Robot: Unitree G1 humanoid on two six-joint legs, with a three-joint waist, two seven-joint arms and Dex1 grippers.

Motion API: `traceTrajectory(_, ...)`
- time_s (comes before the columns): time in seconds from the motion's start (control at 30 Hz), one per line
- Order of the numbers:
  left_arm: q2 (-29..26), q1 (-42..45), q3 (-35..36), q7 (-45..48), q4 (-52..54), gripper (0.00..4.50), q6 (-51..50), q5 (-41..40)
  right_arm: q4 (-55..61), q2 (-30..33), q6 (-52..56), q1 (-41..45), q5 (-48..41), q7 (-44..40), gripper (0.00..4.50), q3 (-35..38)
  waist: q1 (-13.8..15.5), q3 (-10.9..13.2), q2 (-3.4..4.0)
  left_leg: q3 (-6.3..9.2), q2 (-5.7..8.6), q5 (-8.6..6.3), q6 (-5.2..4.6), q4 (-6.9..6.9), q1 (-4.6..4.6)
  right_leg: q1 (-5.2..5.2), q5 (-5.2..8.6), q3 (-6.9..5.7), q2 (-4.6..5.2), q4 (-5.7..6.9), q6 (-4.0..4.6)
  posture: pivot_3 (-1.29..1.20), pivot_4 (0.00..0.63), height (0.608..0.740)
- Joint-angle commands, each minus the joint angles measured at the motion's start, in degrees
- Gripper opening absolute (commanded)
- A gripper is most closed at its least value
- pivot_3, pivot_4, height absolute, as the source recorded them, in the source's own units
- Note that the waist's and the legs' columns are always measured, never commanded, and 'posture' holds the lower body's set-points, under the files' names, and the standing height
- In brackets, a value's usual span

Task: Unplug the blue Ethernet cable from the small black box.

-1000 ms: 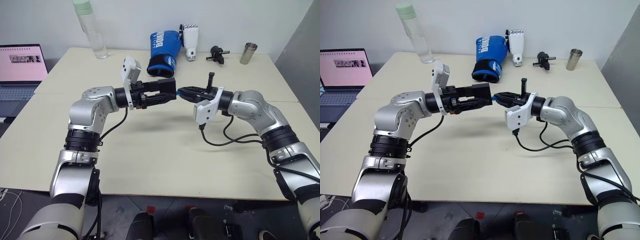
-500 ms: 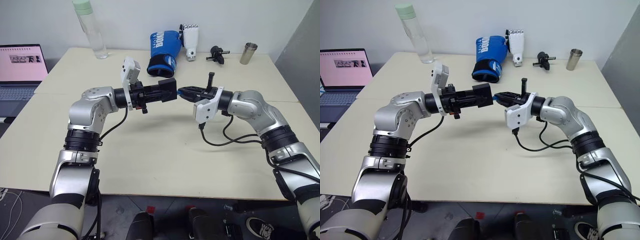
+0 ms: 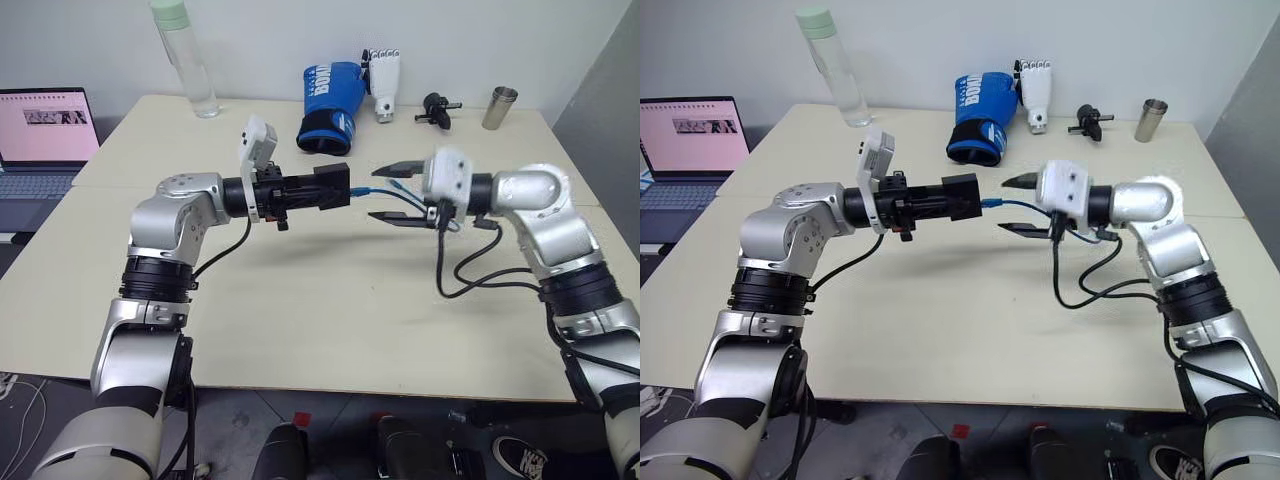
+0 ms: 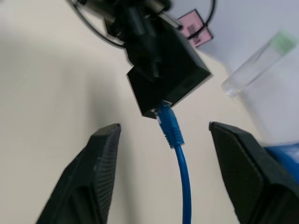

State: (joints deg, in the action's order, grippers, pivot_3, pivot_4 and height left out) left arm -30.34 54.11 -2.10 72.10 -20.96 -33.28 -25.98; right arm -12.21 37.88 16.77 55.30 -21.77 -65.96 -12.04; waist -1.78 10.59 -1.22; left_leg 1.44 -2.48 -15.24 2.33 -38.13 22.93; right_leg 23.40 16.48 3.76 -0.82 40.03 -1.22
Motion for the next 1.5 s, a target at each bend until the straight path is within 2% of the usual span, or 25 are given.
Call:
traceTrajectory(0.03,-0.44,2.46,0.19,2.47,1.44,0.8,-0.18,-1.03,-0.53,1.74,16.49,4.52,-7.77,-4.67,4.17,4.2,0.01,0.0,0.0,0.0,0.01,-0.01,-0.01,0.0,0.0,0.0,0.0,0.0,-0.01,0.0,0.0,0.0,0.15,0.74)
traceTrajectory(0.1,-0.08,3.06,0.26,3.11,1.04,0.8,0.15,-1.04,-0.31,1.64,22.7,5.33,-10.04,-5.89,4.47,4.54,0.01,0.0,0.0,0.01,0.03,-0.03,-0.05,0.02,0.0,0.0,0.0,-0.03,-0.04,-0.03,0.0,0.0,0.15,0.74)
traceTrajectory(0.23,0.27,4.02,0.4,3.95,0.43,0.8,0.41,-1.0,0.31,-0.74,28.1,6.19,-10.83,-4.85,4.47,4.49,-0.05,0.0,0.0,0.0,0.04,-0.04,-0.07,0.02,0.02,0.02,0.0,-0.01,-0.06,-0.04,0.0,0.0,0.15,0.74)
traceTrajectory(0.43,0.45,4.66,0.56,4.74,0.78,0.8,-0.07,-1.32,-1.79,-4.41,26.49,6.45,-8.08,-4.56,4.47,3.8,-0.09,0.0,0.0,-0.01,0.04,-0.04,-0.07,0.02,0.04,0.05,0.01,-0.01,-0.08,-0.03,0.0,0.0,0.15,0.74)
traceTrajectory(0.77,-0.26,3.69,0.73,5.1,2.13,0.8,-0.77,-1.42,-4.23,-6.07,24.35,6.76,-5.55,-6.21,4.47,3.5,-0.09,0.0,0.0,0.0,0.04,-0.04,-0.06,0.02,0.05,0.06,0.01,-0.02,-0.07,-0.03,0.0,0.0,0.15,0.74)
traceTrajectory(0.87,-0.19,3.74,0.79,4.94,2.29,0.8,-0.75,-1.33,-5.23,-6.29,23.48,6.69,-4.92,-6.73,4.02,3.5,-0.09,0.0,0.0,0.0,0.04,-0.04,-0.06,0.02,0.05,0.05,0.01,-0.03,-0.07,-0.02,0.0,0.0,0.15,0.74)
traceTrajectory(1.1,-0.24,3.73,0.85,4.98,2.76,0.8,-1.02,-1.49,-7.5,-6.55,21.78,7.17,-3.33,-8.14,2.16,3.33,-0.08,0.0,0.0,0.0,0.04,-0.04,-0.06,0.02,0.05,0.06,0.01,-0.02,-0.07,-0.02,0.0,0.0,0.15,0.74)
traceTrajectory(1.2,-0.11,3.82,0.81,4.94,2.89,0.8,-1.09,-1.54,-8.16,-6.87,21.41,7.42,-2.96,-8.4,1.7,3.5,-0.09,0.0,0.0,0.0,0.04,-0.04,-0.06,0.02,0.05,0.06,0.01,-0.02,-0.07,-0.03,0.0,0.0,0.15,0.74)
traceTrajectory(1.4,-0.09,3.64,0.64,5.02,2.9,0.8,-0.89,-1.32,-8.69,-7.16,21.44,7.78,-2.32,-9.16,0.31,3.58,-0.09,0.0,0.0,0.0,0.04,-0.04,-0.06,0.03,0.05,0.07,0.01,-0.03,-0.07,-0.03,0.0,0.0,0.15,0.74)
traceTrajectory(1.5,-0.1,3.62,0.57,5.07,2.86,0.8,-0.87,-1.26,-8.76,-7.28,21.64,7.89,-2.09,-9.64,0.01,3.66,-0.09,0.0,0.0,0.0,0.04,-0.04,-0.06,0.03,0.05,0.06,0.0,-0.03,-0.07,-0.03,0.0,0.0,0.15,0.74)
